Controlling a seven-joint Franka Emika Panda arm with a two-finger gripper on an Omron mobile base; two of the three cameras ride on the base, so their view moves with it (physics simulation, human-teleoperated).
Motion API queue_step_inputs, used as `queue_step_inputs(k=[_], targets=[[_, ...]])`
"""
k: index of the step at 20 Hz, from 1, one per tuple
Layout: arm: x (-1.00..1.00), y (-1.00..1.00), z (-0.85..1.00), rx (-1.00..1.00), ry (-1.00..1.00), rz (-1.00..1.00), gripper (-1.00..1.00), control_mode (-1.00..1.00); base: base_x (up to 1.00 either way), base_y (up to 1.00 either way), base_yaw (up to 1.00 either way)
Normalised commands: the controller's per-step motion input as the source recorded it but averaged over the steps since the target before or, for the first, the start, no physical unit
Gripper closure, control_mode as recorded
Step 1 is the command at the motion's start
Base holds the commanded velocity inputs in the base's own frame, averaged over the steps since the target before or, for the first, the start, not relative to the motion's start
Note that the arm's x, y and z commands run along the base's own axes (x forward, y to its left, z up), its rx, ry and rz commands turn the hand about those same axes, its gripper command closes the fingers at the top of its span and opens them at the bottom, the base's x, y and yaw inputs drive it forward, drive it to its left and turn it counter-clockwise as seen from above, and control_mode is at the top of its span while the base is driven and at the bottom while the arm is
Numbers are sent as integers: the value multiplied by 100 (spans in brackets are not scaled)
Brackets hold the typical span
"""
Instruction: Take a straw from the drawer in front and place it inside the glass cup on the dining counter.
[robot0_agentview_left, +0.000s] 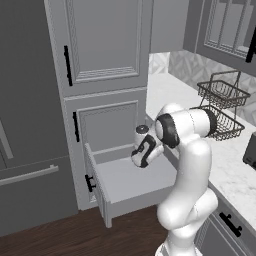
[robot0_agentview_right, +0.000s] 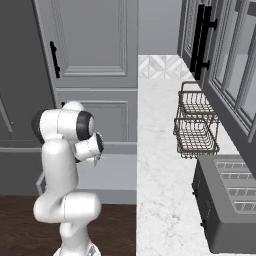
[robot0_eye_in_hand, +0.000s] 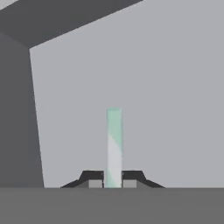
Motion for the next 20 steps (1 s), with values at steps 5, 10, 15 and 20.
queue_step_inputs(k=[5, 10, 15, 20], targets=[[-44, 27, 100, 0, 0, 3, 100, -100, 0, 0, 0], [-30, 24, 100, 0, 0, 6, 100, -100, 0, 0, 0], [-28, 24, 100, -1, 0, 6, 100, -100, 0, 0, 0], [-30, 18, 100, -6, -1, 12, 100, -100, 0, 0, 0]])
